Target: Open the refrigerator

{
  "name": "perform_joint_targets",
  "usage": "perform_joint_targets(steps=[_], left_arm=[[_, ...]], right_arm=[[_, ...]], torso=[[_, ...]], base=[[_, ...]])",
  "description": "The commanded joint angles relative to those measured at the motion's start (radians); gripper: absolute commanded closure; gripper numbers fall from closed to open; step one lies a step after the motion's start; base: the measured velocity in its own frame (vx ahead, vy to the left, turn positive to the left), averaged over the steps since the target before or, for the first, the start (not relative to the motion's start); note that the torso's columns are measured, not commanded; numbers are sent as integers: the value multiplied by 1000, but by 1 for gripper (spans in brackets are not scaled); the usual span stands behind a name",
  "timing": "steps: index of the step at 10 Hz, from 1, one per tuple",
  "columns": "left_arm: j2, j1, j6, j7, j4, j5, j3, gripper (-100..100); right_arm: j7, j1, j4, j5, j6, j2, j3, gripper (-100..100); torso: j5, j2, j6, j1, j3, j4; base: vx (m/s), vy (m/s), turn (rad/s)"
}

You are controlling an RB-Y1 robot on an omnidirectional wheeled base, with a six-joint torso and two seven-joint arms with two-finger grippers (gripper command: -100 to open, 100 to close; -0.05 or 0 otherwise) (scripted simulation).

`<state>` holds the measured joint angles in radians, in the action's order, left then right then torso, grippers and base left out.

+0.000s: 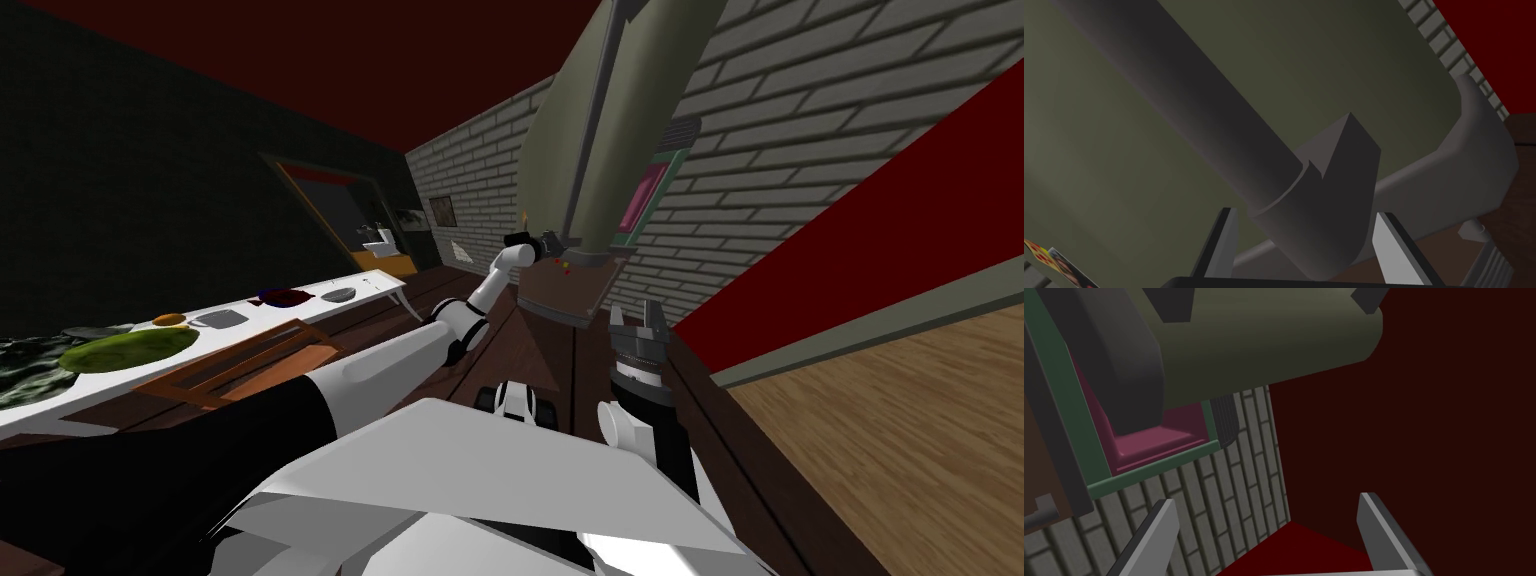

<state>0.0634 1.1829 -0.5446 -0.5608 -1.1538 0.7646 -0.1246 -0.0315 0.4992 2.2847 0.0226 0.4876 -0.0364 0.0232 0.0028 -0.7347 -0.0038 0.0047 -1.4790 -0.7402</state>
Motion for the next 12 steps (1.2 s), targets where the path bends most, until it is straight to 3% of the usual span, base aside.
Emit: perform_joint_targets(steps=[1,5,8,12], left_arm=[[-3,2,-1,1,-18,14,-9,100],[-18,-8,-13,14,-37,54,-40,100],[-23,-11,-20,17,-53,72,-51,100],[-32,-19,-35,25,-87,108,-73,100]], right_arm=[[0,0,0,0,0,0,0,0],[0,0,0,0,0,0,0,0],[0,0,0,0,0,0,0,0],[0,0,0,0,0,0,0,0]], torso=[[-1,-3,2,1,3,1],[-4,-2,2,-11,1,0],[-1,0,2,0,0,2],[0,5,0,-1,-4,1]], base=[[-4,246,-30],[17,196,-31],[62,230,-43],[53,236,-31]])
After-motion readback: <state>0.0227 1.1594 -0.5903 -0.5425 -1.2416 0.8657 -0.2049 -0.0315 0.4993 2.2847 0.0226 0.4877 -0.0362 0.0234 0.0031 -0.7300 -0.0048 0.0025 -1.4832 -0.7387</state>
